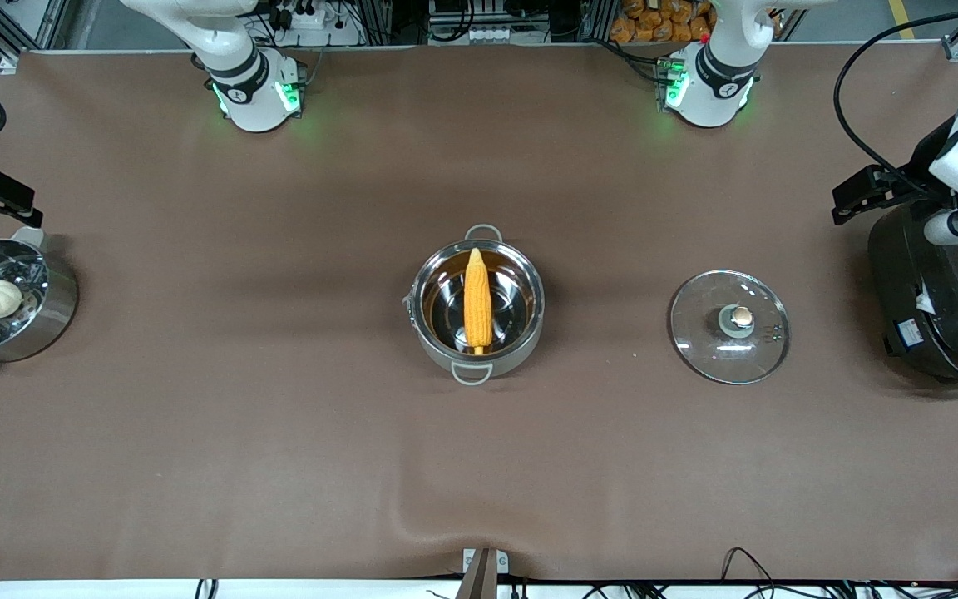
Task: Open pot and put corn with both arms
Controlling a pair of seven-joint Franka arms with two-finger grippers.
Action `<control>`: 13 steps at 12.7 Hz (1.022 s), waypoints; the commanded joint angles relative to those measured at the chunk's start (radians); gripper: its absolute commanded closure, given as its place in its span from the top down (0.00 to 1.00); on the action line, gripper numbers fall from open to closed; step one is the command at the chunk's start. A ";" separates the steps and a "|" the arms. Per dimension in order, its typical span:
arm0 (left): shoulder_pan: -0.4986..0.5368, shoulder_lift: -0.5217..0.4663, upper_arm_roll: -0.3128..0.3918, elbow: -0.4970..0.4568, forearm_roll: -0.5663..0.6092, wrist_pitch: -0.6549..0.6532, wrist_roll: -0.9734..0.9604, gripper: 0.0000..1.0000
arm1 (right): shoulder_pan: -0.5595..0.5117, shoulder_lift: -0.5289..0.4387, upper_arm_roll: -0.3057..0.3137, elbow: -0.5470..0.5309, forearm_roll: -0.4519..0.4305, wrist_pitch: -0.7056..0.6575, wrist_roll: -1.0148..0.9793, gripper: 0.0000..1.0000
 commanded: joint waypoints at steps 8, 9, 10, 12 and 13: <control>0.006 -0.017 0.001 0.004 -0.037 -0.019 0.024 1.00 | -0.021 -0.024 0.012 -0.029 0.023 0.008 -0.014 1.00; 0.006 -0.017 0.003 0.004 -0.044 -0.021 0.024 1.00 | -0.021 -0.024 0.012 -0.029 0.024 0.010 -0.014 1.00; 0.006 -0.017 0.003 0.004 -0.043 -0.030 0.024 1.00 | -0.020 -0.022 0.012 -0.029 0.024 0.016 -0.014 1.00; 0.006 -0.017 0.004 0.004 -0.041 -0.051 0.022 1.00 | -0.018 -0.022 0.014 -0.029 0.024 0.019 -0.014 1.00; 0.006 -0.017 0.004 0.004 -0.040 -0.053 0.022 1.00 | -0.018 -0.022 0.014 -0.029 0.024 0.019 -0.014 1.00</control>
